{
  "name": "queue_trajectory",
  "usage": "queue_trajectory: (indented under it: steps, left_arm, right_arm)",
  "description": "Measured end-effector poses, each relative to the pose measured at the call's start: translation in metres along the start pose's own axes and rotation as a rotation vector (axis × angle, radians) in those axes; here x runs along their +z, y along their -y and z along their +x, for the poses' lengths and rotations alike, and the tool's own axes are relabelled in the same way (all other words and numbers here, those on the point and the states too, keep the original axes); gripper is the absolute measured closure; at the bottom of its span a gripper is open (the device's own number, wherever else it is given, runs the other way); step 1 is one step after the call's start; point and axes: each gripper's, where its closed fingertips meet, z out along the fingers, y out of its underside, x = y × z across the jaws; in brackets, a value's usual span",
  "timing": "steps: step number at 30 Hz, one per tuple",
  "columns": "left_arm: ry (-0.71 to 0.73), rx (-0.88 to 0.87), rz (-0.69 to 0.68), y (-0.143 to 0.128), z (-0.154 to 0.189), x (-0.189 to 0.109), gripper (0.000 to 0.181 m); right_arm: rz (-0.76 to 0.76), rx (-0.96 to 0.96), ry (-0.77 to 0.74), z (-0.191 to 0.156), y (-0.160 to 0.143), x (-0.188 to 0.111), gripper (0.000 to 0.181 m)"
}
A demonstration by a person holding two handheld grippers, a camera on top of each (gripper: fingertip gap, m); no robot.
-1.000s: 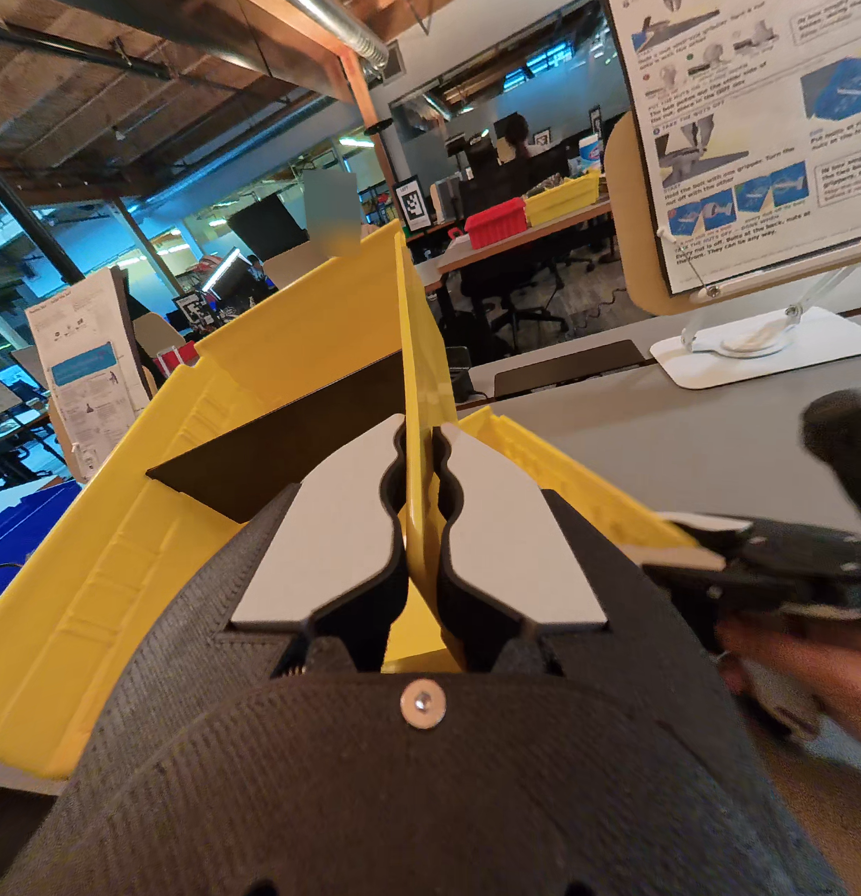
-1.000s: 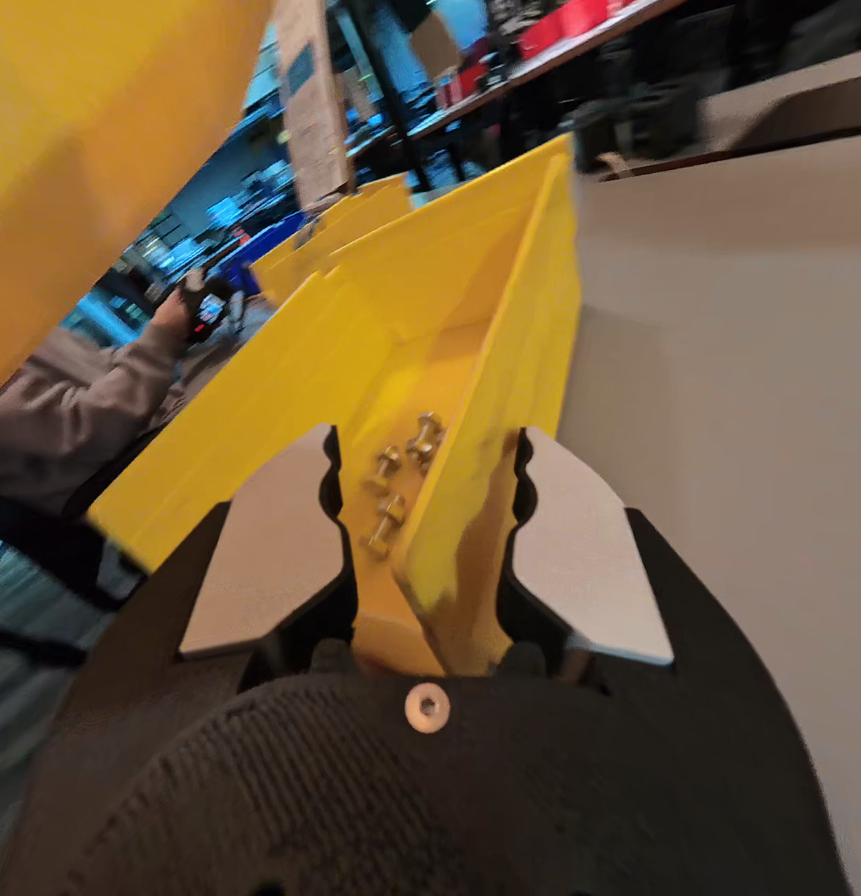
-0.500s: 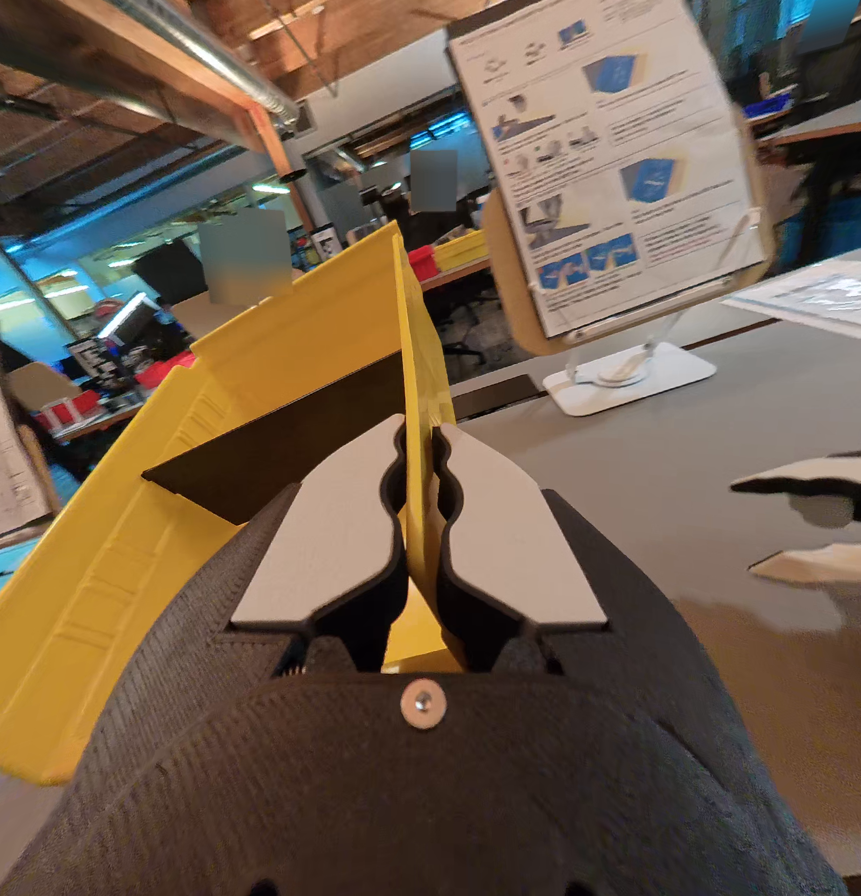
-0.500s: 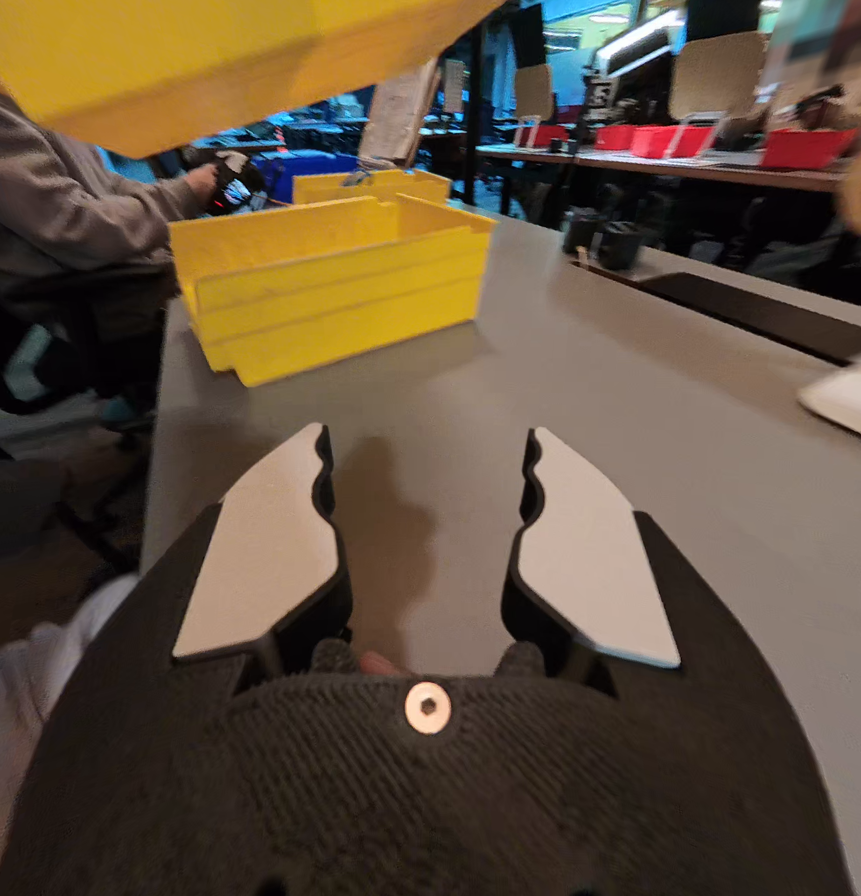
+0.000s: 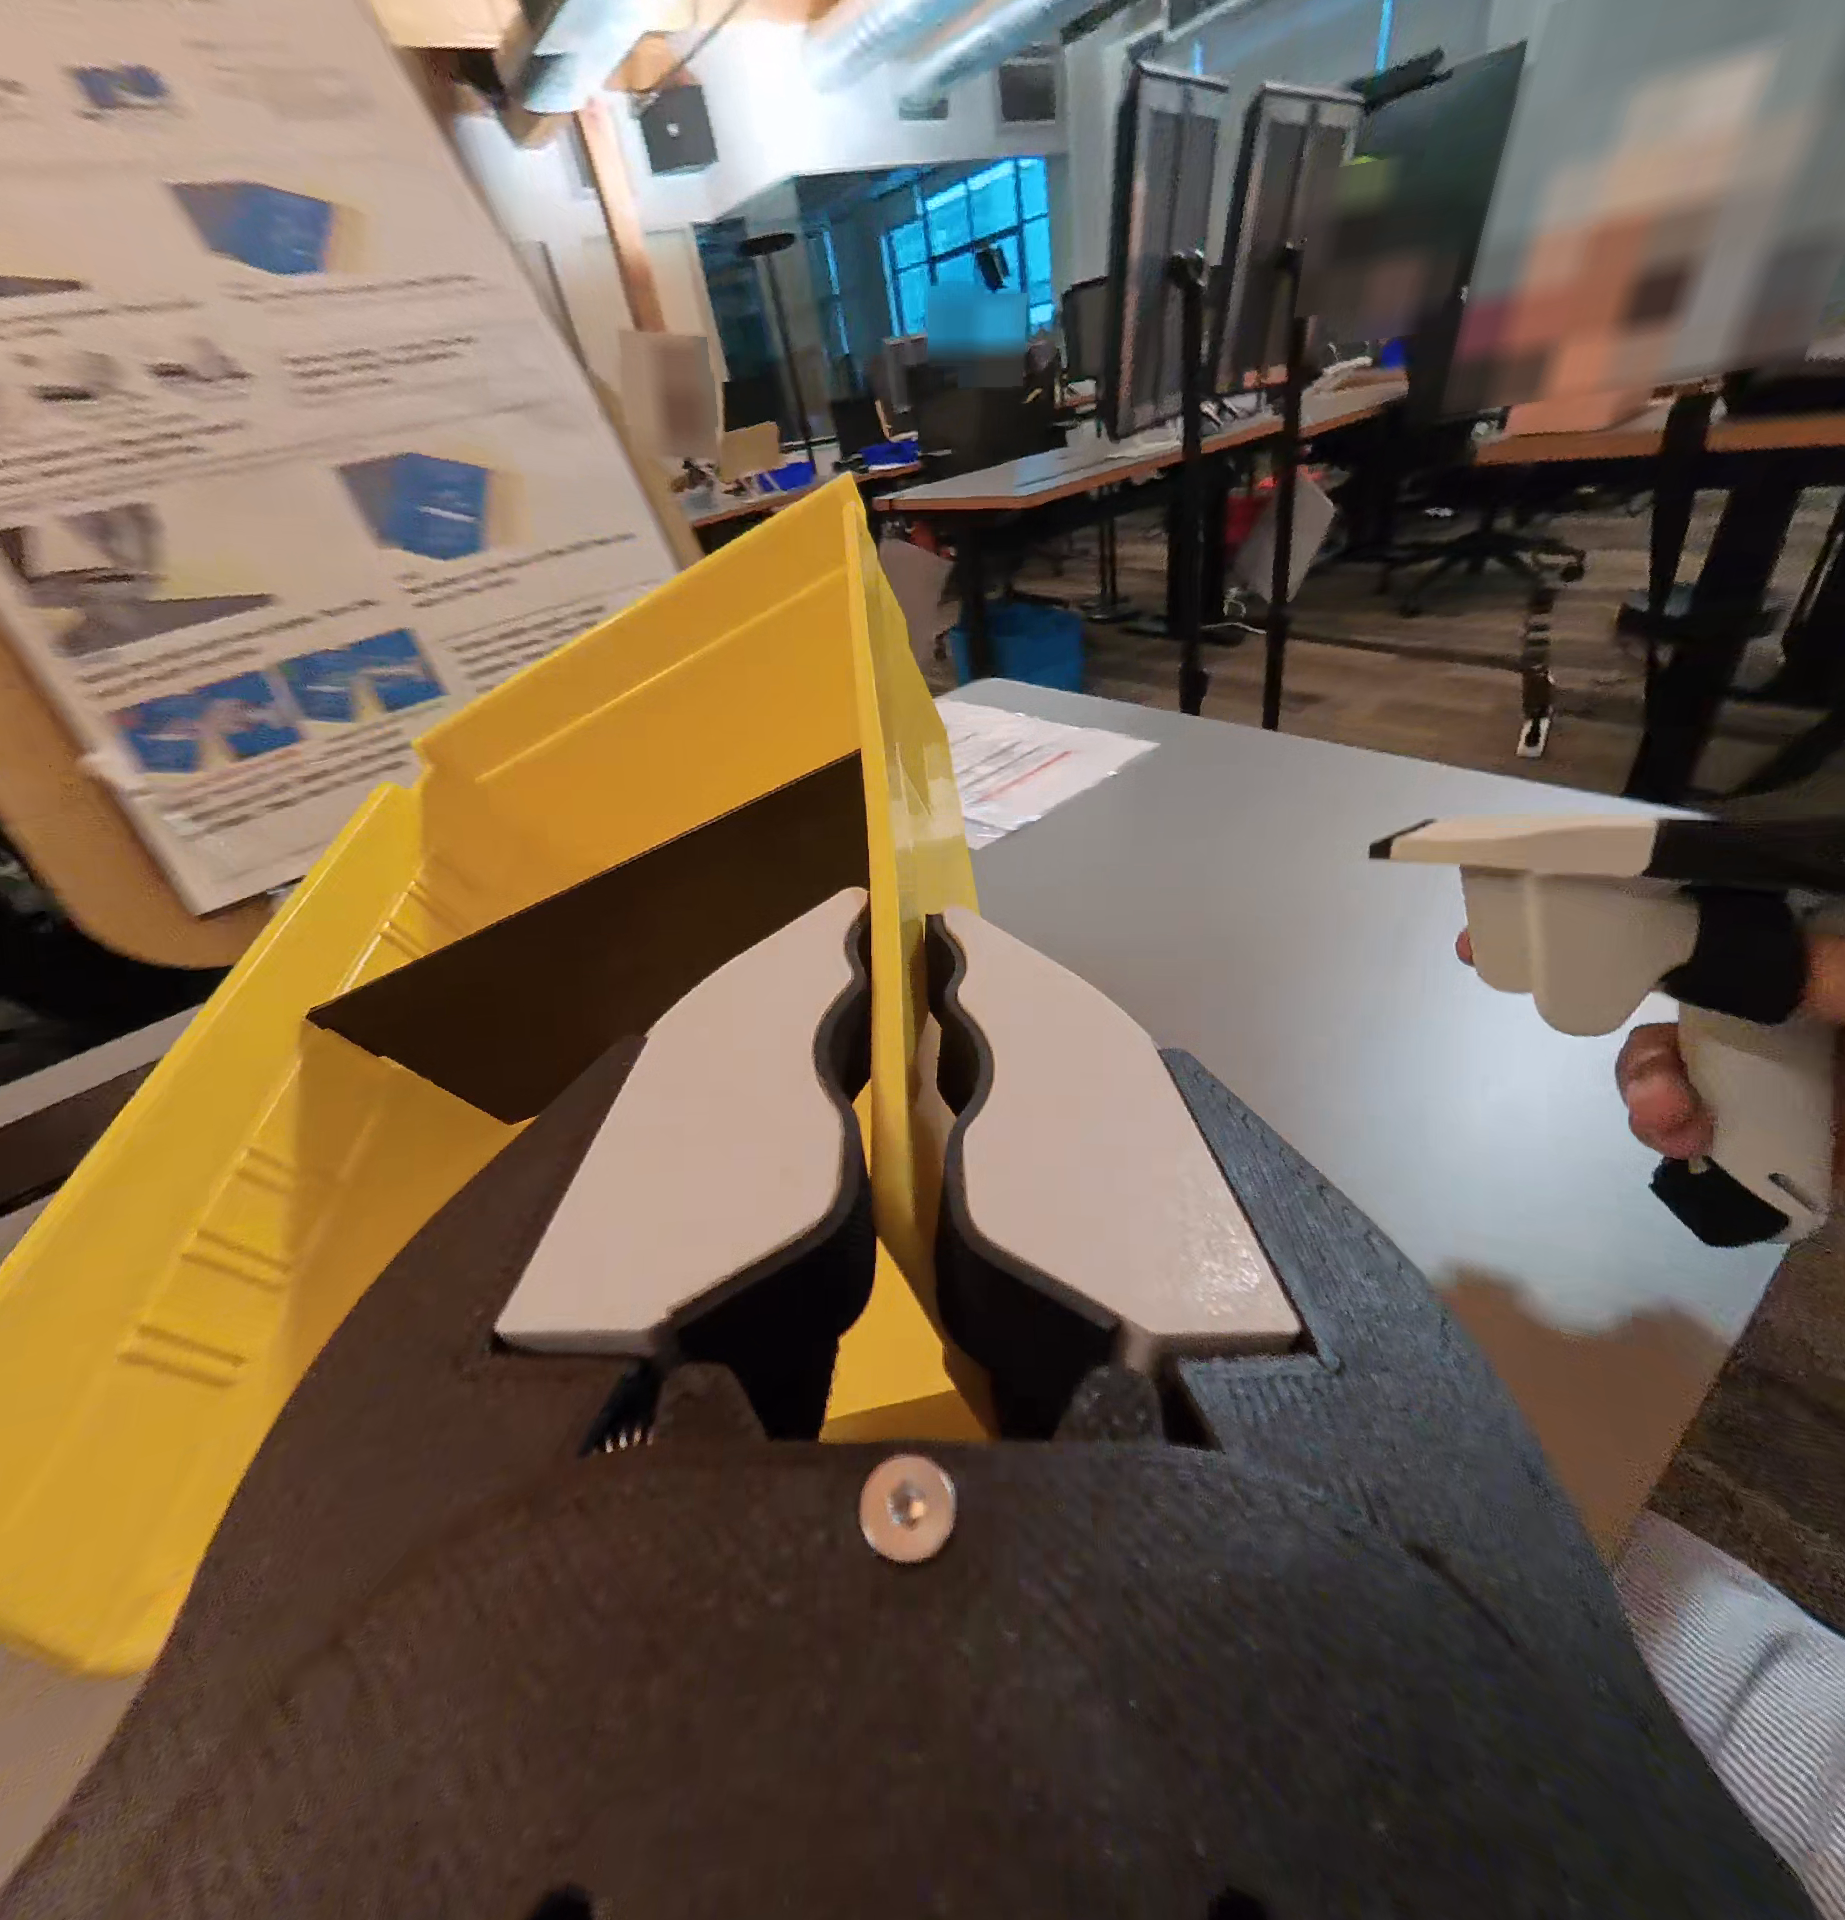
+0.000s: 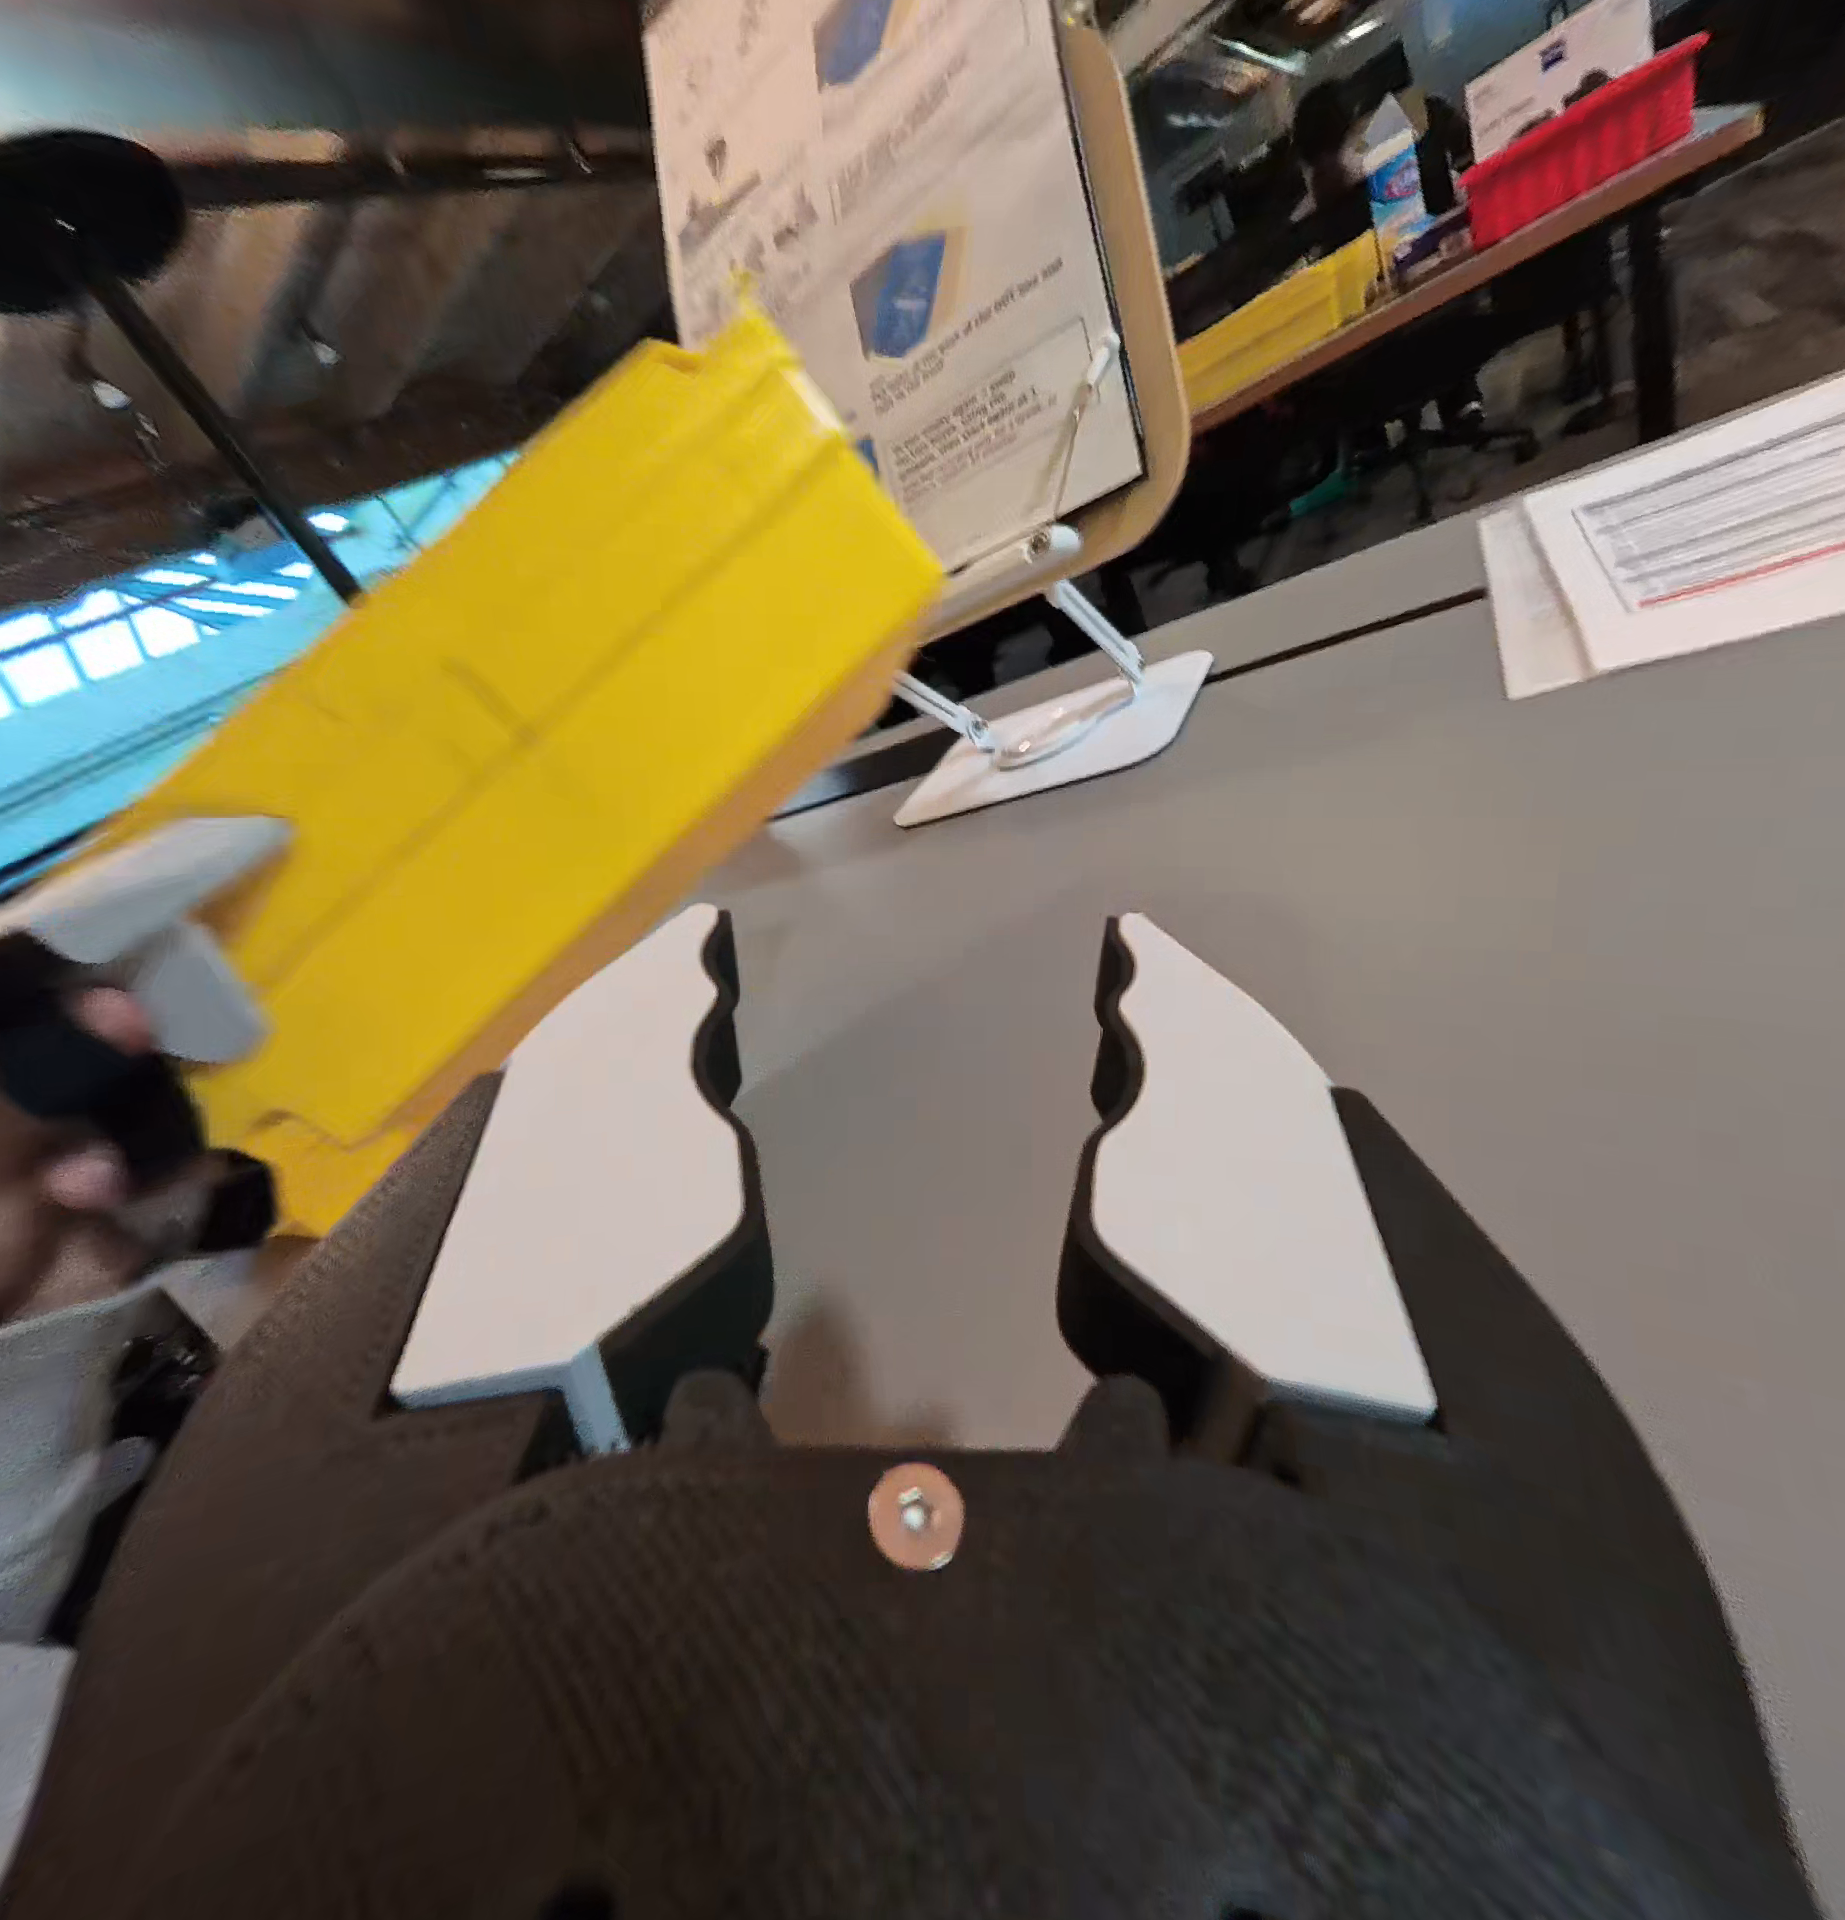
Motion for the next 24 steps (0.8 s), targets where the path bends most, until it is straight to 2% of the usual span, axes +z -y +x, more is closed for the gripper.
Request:
queue_trajectory:
  steps: [5, 9, 13, 17, 20, 22, 24]
  left_arm:
    - [-0.070, 0.102, -0.039, -0.032, 0.060, 0.063, 0.175]
    - [-0.143, 0.021, -0.053, -0.051, 0.096, 0.095, 0.174]
    - [-0.175, 0.091, -0.083, -0.071, 0.126, 0.115, 0.174]
    - [-0.197, 0.018, -0.140, -0.093, 0.150, 0.133, 0.179]
    - [-0.200, -0.009, -0.119, -0.088, 0.159, 0.142, 0.179]
    - [-0.239, -0.015, -0.154, -0.091, 0.168, 0.145, 0.150]
    - [-0.340, -0.116, -0.139, -0.085, 0.179, 0.135, 0.122]
  right_arm:
    - [0.002, -0.146, -0.002, -0.007, 0.000, -0.005, 0.111]
    - [0.064, -0.314, -0.032, -0.012, 0.014, -0.012, 0.111]
    - [0.169, -0.254, 0.068, -0.029, 0.031, -0.024, 0.098]
    - [0.173, -0.229, 0.041, -0.021, 0.032, -0.026, 0.093]
    - [0.134, -0.212, 0.023, -0.016, 0.024, -0.022, 0.089]
    - [0.123, -0.216, 0.011, -0.014, 0.022, -0.021, 0.086]
    - [0.149, -0.217, -0.003, -0.011, 0.027, -0.025, 0.086]
